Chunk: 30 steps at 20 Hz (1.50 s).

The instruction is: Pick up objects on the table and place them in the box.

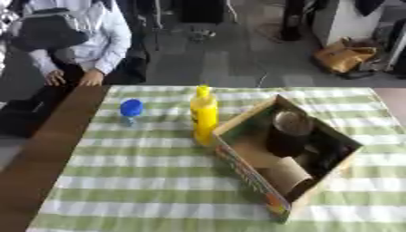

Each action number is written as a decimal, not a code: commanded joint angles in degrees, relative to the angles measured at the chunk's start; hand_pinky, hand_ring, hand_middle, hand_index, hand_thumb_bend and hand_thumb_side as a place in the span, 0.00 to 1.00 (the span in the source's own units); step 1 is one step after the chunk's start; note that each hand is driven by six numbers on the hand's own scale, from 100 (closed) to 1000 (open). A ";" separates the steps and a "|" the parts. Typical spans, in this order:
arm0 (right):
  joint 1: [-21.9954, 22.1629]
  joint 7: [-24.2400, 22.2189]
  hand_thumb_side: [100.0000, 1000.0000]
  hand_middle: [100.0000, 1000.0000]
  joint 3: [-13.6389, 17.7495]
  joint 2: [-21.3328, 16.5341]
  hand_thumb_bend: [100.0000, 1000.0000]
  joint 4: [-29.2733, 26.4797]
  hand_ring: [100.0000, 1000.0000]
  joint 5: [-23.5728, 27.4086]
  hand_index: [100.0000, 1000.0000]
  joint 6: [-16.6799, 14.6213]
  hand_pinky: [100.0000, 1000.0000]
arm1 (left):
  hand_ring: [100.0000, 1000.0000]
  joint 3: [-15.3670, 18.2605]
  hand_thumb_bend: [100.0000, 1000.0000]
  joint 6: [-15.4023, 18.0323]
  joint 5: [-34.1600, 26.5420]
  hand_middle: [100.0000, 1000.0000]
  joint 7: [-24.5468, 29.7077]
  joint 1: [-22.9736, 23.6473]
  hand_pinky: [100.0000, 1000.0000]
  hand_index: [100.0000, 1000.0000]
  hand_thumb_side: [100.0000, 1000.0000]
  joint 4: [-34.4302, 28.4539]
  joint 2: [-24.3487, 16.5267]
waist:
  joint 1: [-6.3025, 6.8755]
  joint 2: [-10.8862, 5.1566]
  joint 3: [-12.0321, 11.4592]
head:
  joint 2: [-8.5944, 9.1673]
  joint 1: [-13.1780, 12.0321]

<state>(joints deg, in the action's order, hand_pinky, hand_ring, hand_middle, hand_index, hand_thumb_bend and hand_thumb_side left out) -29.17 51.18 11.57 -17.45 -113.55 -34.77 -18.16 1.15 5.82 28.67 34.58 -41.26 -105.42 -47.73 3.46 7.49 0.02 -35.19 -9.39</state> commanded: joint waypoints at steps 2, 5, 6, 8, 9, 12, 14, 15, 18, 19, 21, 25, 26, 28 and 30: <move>-0.57 0.79 1.00 0.69 -0.57 -1.68 0.00 -1.04 0.82 -0.59 0.63 -0.27 0.79 | 1.00 -2.57 0.00 -0.24 0.28 0.99 12.20 -4.21 0.90 1.00 0.54 6.28 -4.82 | -0.04 -0.88 0.35 | -0.20 -0.02; -0.62 0.79 1.00 0.69 -0.97 -1.59 0.00 -1.04 0.82 -0.47 0.63 -0.16 0.80 | 1.00 -5.34 0.00 -0.20 1.47 1.00 16.35 -7.41 0.93 1.00 0.60 12.48 -5.10 | 0.09 -0.80 0.73 | 0.07 -0.20; -0.63 0.79 1.00 0.69 -1.10 -1.51 0.00 -1.04 0.82 -0.41 0.63 -0.10 0.80 | 1.00 -6.36 0.00 -0.02 1.91 1.00 16.88 -8.66 0.93 1.00 0.60 15.04 -4.79 | 0.13 -0.78 0.83 | 0.11 -0.29; -0.69 0.79 1.00 0.69 -1.32 -1.38 0.00 -1.04 0.82 -0.33 0.63 -0.03 0.80 | 1.00 -8.02 0.00 0.46 3.44 1.00 17.27 -11.01 0.96 1.00 0.64 20.14 -3.95 | 0.21 -0.77 1.09 | 0.11 -0.64; -0.72 0.79 1.00 0.69 -1.43 -1.32 0.00 -1.04 0.82 -0.30 0.63 -0.03 0.80 | 1.00 -8.75 0.00 0.83 4.59 1.00 17.33 -12.21 0.98 1.00 0.66 22.78 -3.34 | 0.23 -0.79 1.20 | 0.09 -0.88; -0.71 0.79 1.00 0.69 -1.58 -1.19 0.00 -1.04 0.82 -0.24 0.63 0.04 0.80 | 1.00 -10.11 0.00 2.25 7.91 1.00 17.38 -15.11 0.98 1.00 0.71 30.21 -1.39 | 0.26 -0.90 1.49 | 0.23 -1.74; -0.71 0.79 1.00 0.69 -1.64 -1.11 0.00 -1.04 0.82 -0.19 0.62 0.08 0.80 | 1.00 -10.89 0.08 3.37 10.35 1.00 17.38 -16.81 0.98 1.00 0.77 35.21 0.03 | 0.27 -0.97 1.70 | 0.39 -2.04; -0.71 0.79 1.00 0.68 -1.67 -1.07 0.00 -1.04 0.82 -0.19 0.62 0.10 0.80 | 1.00 -11.22 0.16 4.00 11.49 1.00 17.39 -17.65 0.98 1.00 0.79 37.73 0.78 | 0.27 -1.00 1.78 | 0.45 -2.10; -0.76 0.79 1.00 0.68 -1.85 -0.87 0.00 -1.04 0.82 -0.12 0.62 0.10 0.80 | 1.00 -12.25 0.38 5.42 14.56 1.00 17.39 -19.94 0.98 1.00 0.78 45.56 3.16 | 0.31 -0.96 2.19 | 0.59 -2.34; -0.77 0.79 1.00 0.68 -1.91 -0.81 0.00 -1.04 0.82 -0.09 0.62 0.09 0.80 | 1.00 -12.47 0.40 5.81 15.77 1.00 17.39 -20.72 0.98 1.00 0.77 47.91 3.91 | 0.31 -0.94 2.30 | 0.63 -2.37; -0.78 0.79 1.00 0.68 -1.98 -0.72 0.00 -1.04 0.82 0.00 0.62 0.15 0.80 | 1.00 -12.37 0.42 6.11 17.97 1.00 17.39 -22.13 0.98 1.00 0.75 52.16 5.45 | 0.28 -0.83 2.59 | 0.62 -2.49; -0.96 0.79 1.00 0.67 -2.06 -0.59 0.00 -1.04 0.82 0.13 0.61 0.34 0.80 | 1.00 -10.27 0.43 4.42 20.66 1.00 17.39 -24.63 0.93 1.00 0.69 59.23 8.47 | 0.15 -0.57 3.36 | 0.70 -3.17; -1.03 0.79 1.00 0.66 -2.08 -0.53 0.00 -1.04 0.81 0.18 0.60 0.37 0.80 | 1.00 -9.94 0.46 4.09 21.12 1.00 17.39 -24.97 0.94 1.00 0.66 60.30 9.02 | 0.12 -0.48 3.54 | 0.81 -3.30; -1.14 0.79 1.00 0.66 -2.08 -0.45 0.00 -1.04 0.81 0.26 0.60 0.43 0.80 | 1.00 -9.65 0.48 3.84 22.25 1.00 17.39 -25.39 0.95 1.00 0.62 61.76 9.84 | 0.08 -0.33 3.79 | 0.96 -3.47; -1.21 0.79 1.00 0.66 -2.07 -0.39 0.00 -1.04 0.81 0.33 0.59 0.49 0.80 | 1.00 -9.59 0.50 4.07 23.06 1.00 17.39 -25.41 0.95 1.00 0.57 62.42 10.24 | 0.06 -0.17 3.97 | 1.07 -3.57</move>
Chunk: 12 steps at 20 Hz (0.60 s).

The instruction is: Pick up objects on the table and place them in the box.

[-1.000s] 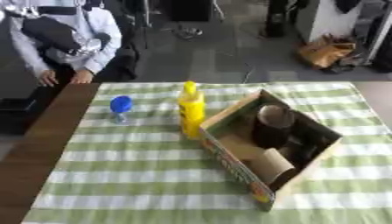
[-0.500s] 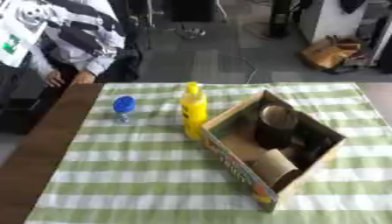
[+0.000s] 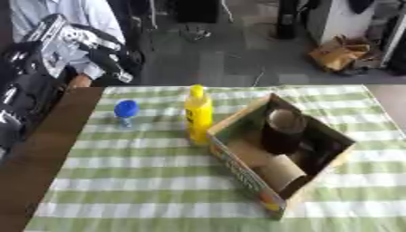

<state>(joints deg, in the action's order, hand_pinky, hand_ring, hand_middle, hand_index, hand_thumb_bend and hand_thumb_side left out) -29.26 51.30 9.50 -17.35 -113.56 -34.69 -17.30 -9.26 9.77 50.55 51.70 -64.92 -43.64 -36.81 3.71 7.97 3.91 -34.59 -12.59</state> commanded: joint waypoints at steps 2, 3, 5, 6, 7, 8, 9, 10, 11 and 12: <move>-1.18 0.67 1.00 0.66 0.00 -0.43 0.00 -1.03 0.81 0.35 0.58 -0.27 0.80 | 1.00 0.64 0.52 0.35 2.28 1.00 0.26 -1.52 0.96 1.00 0.55 1.18 -0.46 | -0.21 -0.46 0.27 | 0.59 -0.44; -1.21 0.67 1.00 0.66 0.02 -0.40 0.00 -1.03 0.81 0.38 0.58 -0.22 0.80 | 1.00 0.61 0.52 0.46 2.84 1.00 0.26 -1.44 0.96 1.00 0.55 1.46 -0.36 | -0.22 -0.40 0.33 | 0.64 -0.44; -1.26 0.67 1.00 0.65 0.04 -0.32 0.00 -1.03 0.81 0.47 0.58 -0.09 0.80 | 1.00 1.14 0.51 0.38 2.86 1.00 0.26 -1.21 0.96 1.00 0.56 2.08 -0.15 | -0.29 -0.25 0.46 | 0.76 -0.40; -1.27 0.67 1.00 0.65 0.05 -0.28 0.00 -1.03 0.81 0.50 0.57 -0.03 0.80 | 1.00 1.39 0.50 0.18 2.67 1.00 0.26 -1.08 0.98 1.00 0.68 2.29 -0.13 | -0.33 -0.16 0.51 | 0.83 -0.40; -1.30 0.67 1.00 0.65 0.05 -0.25 0.00 -1.03 0.81 0.53 0.57 0.02 0.80 | 1.00 1.65 0.50 -0.14 2.39 1.00 0.26 -0.92 0.98 1.00 0.68 2.34 -0.16 | -0.37 -0.08 0.57 | 0.90 -0.41; -1.31 0.67 1.00 0.65 0.06 -0.24 0.00 -1.03 0.81 0.56 0.57 0.07 0.80 | 1.00 1.89 0.46 -0.49 2.04 1.00 0.26 -0.80 1.00 1.00 0.78 2.29 -0.17 | -0.42 -0.01 0.59 | 0.94 -0.40; -1.32 0.67 1.00 0.65 0.06 -0.26 0.00 -1.03 0.81 0.60 0.57 0.14 0.80 | 1.00 2.18 0.46 -0.94 1.52 1.00 0.26 -0.71 1.00 1.00 0.78 2.20 -0.16 | -0.46 0.06 0.61 | 0.95 -0.39; -1.36 0.67 1.00 0.65 0.03 -0.26 0.00 -1.03 0.81 0.64 0.57 0.19 0.80 | 1.00 2.52 0.43 -1.47 0.95 1.00 0.26 -0.65 1.00 1.00 0.86 2.10 -0.15 | -0.52 0.14 0.62 | 0.91 -0.41; -1.45 0.67 1.00 0.65 -0.01 -0.24 0.00 -1.03 0.81 0.68 0.57 0.22 0.80 | 1.00 3.02 0.41 -2.23 0.26 1.00 0.19 -0.63 1.00 1.00 0.87 2.08 -0.13 | -0.58 0.25 0.66 | 0.90 -0.48; -1.51 0.67 1.00 0.65 -0.05 -0.23 0.00 -1.03 0.81 0.72 0.57 0.25 0.80 | 1.00 3.20 0.44 -2.92 -0.11 1.00 0.19 -0.60 1.00 1.00 0.84 2.09 -0.14 | -0.64 0.33 0.71 | 0.92 -0.56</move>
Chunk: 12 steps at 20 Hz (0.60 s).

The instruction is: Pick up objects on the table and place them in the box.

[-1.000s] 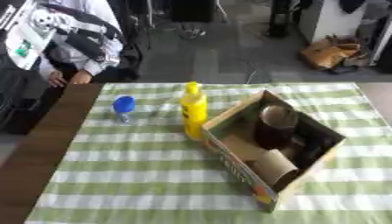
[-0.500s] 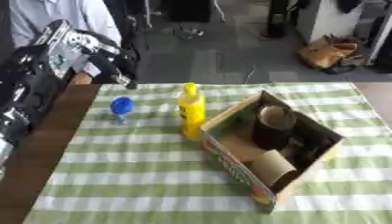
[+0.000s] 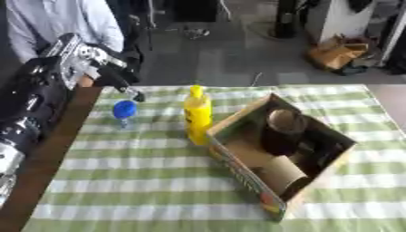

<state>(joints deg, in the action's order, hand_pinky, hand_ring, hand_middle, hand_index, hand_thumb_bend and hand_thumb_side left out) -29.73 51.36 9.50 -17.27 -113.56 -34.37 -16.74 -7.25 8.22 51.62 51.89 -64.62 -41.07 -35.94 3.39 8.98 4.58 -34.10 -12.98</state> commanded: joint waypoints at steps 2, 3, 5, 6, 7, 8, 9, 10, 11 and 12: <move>-1.16 0.61 1.00 0.65 -0.08 -0.32 0.00 -1.03 0.81 0.43 0.57 -0.27 0.80 | 1.00 0.98 0.51 -2.19 -0.94 1.00 0.06 -0.80 1.00 1.00 0.74 -0.32 -0.95 | -0.41 -0.54 0.13 | 0.49 -0.34; -1.21 0.61 1.00 0.65 -0.08 -0.32 0.00 -1.03 0.81 0.45 0.57 -0.25 0.80 | 1.00 0.73 0.51 -2.18 -0.63 1.00 0.07 -0.68 1.00 1.00 0.74 -0.08 -0.87 | -0.46 -0.47 0.18 | 0.51 -0.42; -1.29 0.61 1.00 0.65 -0.11 -0.29 0.00 -1.03 0.81 0.48 0.57 -0.21 0.80 | 1.00 0.34 0.54 -1.92 0.10 1.00 0.08 -0.44 1.00 1.00 0.64 0.69 -0.75 | -0.56 -0.33 0.28 | 0.60 -0.50; -1.32 0.61 1.00 0.64 -0.11 -0.28 0.00 -1.03 0.81 0.49 0.56 -0.20 0.80 | 1.00 0.23 0.53 -1.79 0.41 1.00 0.08 -0.31 1.00 1.00 0.61 1.17 -0.71 | -0.59 -0.27 0.31 | 0.62 -0.54; -1.35 0.61 1.00 0.64 -0.10 -0.27 0.00 -1.03 0.81 0.50 0.56 -0.19 0.80 | 1.00 0.14 0.53 -1.71 0.68 1.00 0.08 -0.14 1.00 1.00 0.61 1.71 -0.70 | -0.62 -0.21 0.35 | 0.64 -0.59; -1.36 0.61 1.00 0.64 -0.09 -0.26 0.00 -1.03 0.81 0.52 0.56 -0.18 0.80 | 1.00 0.13 0.54 -1.66 0.86 1.00 0.08 -0.04 1.00 1.00 0.65 2.15 -0.68 | -0.64 -0.15 0.38 | 0.66 -0.61; -1.39 0.61 1.00 0.64 -0.07 -0.24 0.00 -1.03 0.81 0.54 0.56 -0.18 0.80 | 1.00 0.26 0.54 -1.72 0.81 1.00 0.08 0.09 1.00 1.00 0.65 2.53 -0.60 | -0.66 -0.08 0.39 | 0.68 -0.60; -1.40 0.61 1.00 0.64 -0.05 -0.22 0.00 -1.03 0.81 0.56 0.56 -0.18 0.80 | 1.00 0.37 0.51 -1.83 0.69 1.00 0.08 0.17 1.00 1.00 0.73 2.79 -0.54 | -0.69 -0.03 0.41 | 0.71 -0.60; -1.44 0.61 1.00 0.64 -0.07 -0.21 0.00 -1.03 0.81 0.59 0.56 -0.17 0.80 | 1.00 0.52 0.51 -2.19 0.58 1.00 0.08 0.28 1.00 1.00 0.74 3.01 -0.48 | -0.74 0.05 0.43 | 0.80 -0.62; -1.48 0.61 1.00 0.64 -0.09 -0.20 0.00 -1.03 0.81 0.61 0.56 -0.16 0.80 | 1.00 0.62 0.52 -2.59 0.48 1.00 0.08 0.34 0.99 1.00 0.74 3.13 -0.41 | -0.78 0.10 0.46 | 0.86 -0.65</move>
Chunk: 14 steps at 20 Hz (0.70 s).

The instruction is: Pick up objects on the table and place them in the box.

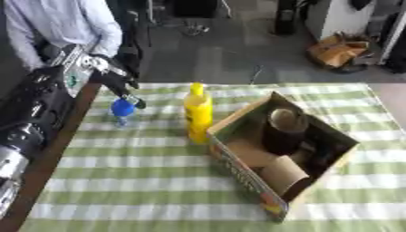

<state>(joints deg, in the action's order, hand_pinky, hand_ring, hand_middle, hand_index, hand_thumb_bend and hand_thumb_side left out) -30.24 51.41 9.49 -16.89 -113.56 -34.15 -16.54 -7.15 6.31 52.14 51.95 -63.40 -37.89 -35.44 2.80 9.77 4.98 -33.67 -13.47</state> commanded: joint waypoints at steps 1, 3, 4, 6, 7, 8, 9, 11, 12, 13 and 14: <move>-1.02 0.56 1.00 0.64 -0.08 -0.57 0.00 -1.03 0.81 0.41 0.56 -0.37 0.80 | 1.00 0.62 0.52 -1.11 -0.13 1.00 0.01 -0.81 0.99 1.00 0.74 0.10 -0.82 | -0.23 -0.65 0.09 | 0.50 -0.20; -1.07 0.56 1.00 0.64 -0.10 -0.56 0.00 -1.03 0.81 0.44 0.56 -0.37 0.80 | 1.00 0.42 0.56 -1.56 0.21 1.00 0.01 -0.66 0.99 1.00 0.67 0.42 -0.73 | -0.26 -0.56 0.15 | 0.59 -0.27; -1.08 0.56 1.00 0.64 -0.10 -0.56 0.00 -1.03 0.81 0.46 0.55 -0.36 0.81 | 1.00 0.34 0.56 -1.56 0.57 1.00 0.01 -0.60 0.99 1.00 0.64 0.61 -0.68 | -0.27 -0.53 0.17 | 0.61 -0.29; -1.09 0.56 1.00 0.64 -0.06 -0.51 0.00 -1.03 0.81 0.49 0.55 -0.38 0.81 | 1.00 0.44 0.56 -1.40 0.96 1.00 0.01 -0.36 0.99 1.00 0.63 0.97 -0.56 | -0.30 -0.46 0.22 | 0.71 -0.31; -1.12 0.56 1.00 0.64 -0.04 -0.48 0.00 -1.03 0.81 0.51 0.55 -0.38 0.81 | 1.00 0.42 0.56 -1.31 1.24 1.00 0.01 -0.20 0.98 1.00 0.62 1.06 -0.51 | -0.31 -0.39 0.28 | 0.81 -0.30; -1.15 0.56 1.00 0.64 -0.03 -0.44 0.00 -1.03 0.81 0.52 0.55 -0.37 0.81 | 1.00 0.44 0.57 -1.23 1.55 1.00 0.01 -0.09 0.98 1.00 0.61 1.10 -0.45 | -0.32 -0.34 0.32 | 0.88 -0.30; -1.16 0.56 1.00 0.63 -0.03 -0.39 0.00 -1.03 0.81 0.53 0.55 -0.37 0.81 | 1.00 0.50 0.56 -1.16 1.86 1.00 0.01 0.05 0.98 1.00 0.61 1.12 -0.38 | -0.35 -0.29 0.38 | 0.96 -0.33; -1.19 0.56 1.00 0.63 0.01 -0.35 0.00 -1.03 0.81 0.55 0.54 -0.33 0.80 | 1.00 0.73 0.56 -1.03 2.47 1.00 0.01 0.24 0.99 1.00 0.60 0.96 -0.38 | -0.41 -0.20 0.49 | 1.09 -0.39; -1.20 0.56 1.00 0.63 0.03 -0.34 0.00 -1.03 0.80 0.57 0.54 -0.30 0.80 | 1.00 0.89 0.56 -0.94 2.77 1.00 0.01 0.33 1.00 1.00 0.60 0.77 -0.40 | -0.44 -0.17 0.53 | 1.13 -0.41; -1.24 0.56 1.00 0.63 0.03 -0.30 0.00 -1.03 0.80 0.57 0.54 -0.28 0.80 | 1.00 1.33 0.52 -0.68 2.62 1.00 -0.11 0.32 1.00 1.00 0.59 0.24 -0.42 | -0.50 -0.12 0.57 | 1.20 -0.39; -1.27 0.56 1.00 0.63 0.02 -0.26 0.00 -1.03 0.80 0.56 0.54 -0.25 0.80 | 1.00 1.66 0.52 -0.39 2.38 1.00 -0.25 0.39 1.00 1.00 0.58 -0.32 -0.50 | -0.53 -0.08 0.59 | 1.25 -0.37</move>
<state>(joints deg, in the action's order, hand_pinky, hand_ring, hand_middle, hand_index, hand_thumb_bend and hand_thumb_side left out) -30.57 51.37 9.49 -16.79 -113.56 -33.72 -16.47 -6.37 5.62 54.37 51.79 -62.25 -37.03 -34.74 2.35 10.50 5.56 -33.03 -13.64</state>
